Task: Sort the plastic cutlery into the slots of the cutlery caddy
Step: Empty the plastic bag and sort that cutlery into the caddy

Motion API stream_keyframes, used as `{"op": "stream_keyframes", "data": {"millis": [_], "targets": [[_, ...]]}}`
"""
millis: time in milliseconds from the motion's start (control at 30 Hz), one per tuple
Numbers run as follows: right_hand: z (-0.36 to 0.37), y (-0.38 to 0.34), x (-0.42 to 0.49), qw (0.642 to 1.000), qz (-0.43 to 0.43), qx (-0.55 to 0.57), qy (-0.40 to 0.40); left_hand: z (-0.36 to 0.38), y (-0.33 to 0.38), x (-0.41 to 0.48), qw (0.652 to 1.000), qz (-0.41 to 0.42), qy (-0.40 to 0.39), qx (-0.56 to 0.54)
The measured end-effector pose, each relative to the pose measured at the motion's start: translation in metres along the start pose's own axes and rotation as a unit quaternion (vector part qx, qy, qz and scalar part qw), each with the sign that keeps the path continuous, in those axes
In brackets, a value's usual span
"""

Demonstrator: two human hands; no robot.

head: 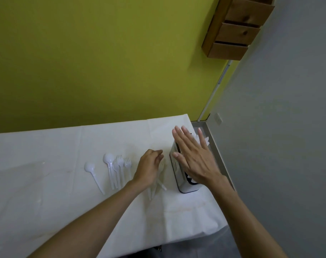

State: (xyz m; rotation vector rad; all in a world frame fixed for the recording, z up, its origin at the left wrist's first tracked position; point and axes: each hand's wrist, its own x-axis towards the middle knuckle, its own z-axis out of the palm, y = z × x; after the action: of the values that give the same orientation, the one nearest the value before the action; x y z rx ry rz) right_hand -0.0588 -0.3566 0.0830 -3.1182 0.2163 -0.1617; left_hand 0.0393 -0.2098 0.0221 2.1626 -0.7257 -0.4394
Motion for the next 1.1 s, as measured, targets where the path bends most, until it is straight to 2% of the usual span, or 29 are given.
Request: {"op": "stream_keyframes", "data": {"millis": [100,167,233,267,300,400,467,533,600,667,800,900,933,1000,1067,1100], "targets": [[0.006,-0.004,0.001,1.000,0.006,-0.008,0.019,-0.010,-0.009,-0.004,1.000,-0.003,0.005,-0.021],[0.001,-0.016,0.007,0.994,0.031,0.032,0.099,-0.018,-0.020,-0.005,1.000,-0.010,0.014,-0.017],[-0.001,-0.037,0.012,0.969,0.039,0.107,0.217,-0.025,-0.034,-0.008,0.999,-0.035,0.028,0.000],[0.005,-0.051,0.013,0.956,0.049,0.154,0.243,-0.028,-0.045,-0.011,0.998,-0.052,0.040,0.002],[0.016,-0.066,0.014,0.952,0.068,0.195,0.226,-0.031,-0.057,-0.015,0.996,-0.070,0.049,0.002],[0.062,-0.097,0.007,0.940,0.173,0.289,0.057,-0.036,-0.091,-0.033,0.995,-0.083,0.038,0.051],[0.095,-0.104,0.002,0.916,0.268,0.296,-0.026,-0.037,-0.112,-0.047,0.990,-0.028,-0.022,0.135],[0.121,-0.109,-0.005,0.931,0.272,0.235,-0.060,-0.035,-0.130,-0.057,0.970,0.052,-0.073,0.224],[0.140,-0.116,-0.010,0.959,0.223,0.163,-0.058,-0.032,-0.144,-0.064,0.950,0.106,-0.091,0.280],[0.152,-0.125,-0.012,0.973,0.189,0.120,-0.054,-0.030,-0.150,-0.069,0.939,0.122,-0.083,0.311],[0.162,-0.138,-0.015,0.985,0.138,0.100,-0.027,-0.031,-0.157,-0.078,0.941,0.133,-0.064,0.305],[0.158,-0.142,-0.017,0.991,0.101,0.092,0.001,-0.035,-0.164,-0.083,0.946,0.114,-0.086,0.290],[0.155,-0.139,-0.016,0.987,0.123,0.106,0.012,-0.036,-0.165,-0.084,0.952,0.113,-0.090,0.270],[0.146,-0.130,-0.008,0.955,0.245,0.165,0.023,-0.038,-0.167,-0.084,0.971,0.103,-0.063,0.206],[0.143,-0.117,0.001,0.915,0.355,0.191,0.003,-0.040,-0.163,-0.083,0.985,0.074,-0.012,0.155],[0.144,-0.112,0.005,0.905,0.381,0.191,-0.022,-0.041,-0.160,-0.082,0.989,0.051,0.020,0.135]]}}
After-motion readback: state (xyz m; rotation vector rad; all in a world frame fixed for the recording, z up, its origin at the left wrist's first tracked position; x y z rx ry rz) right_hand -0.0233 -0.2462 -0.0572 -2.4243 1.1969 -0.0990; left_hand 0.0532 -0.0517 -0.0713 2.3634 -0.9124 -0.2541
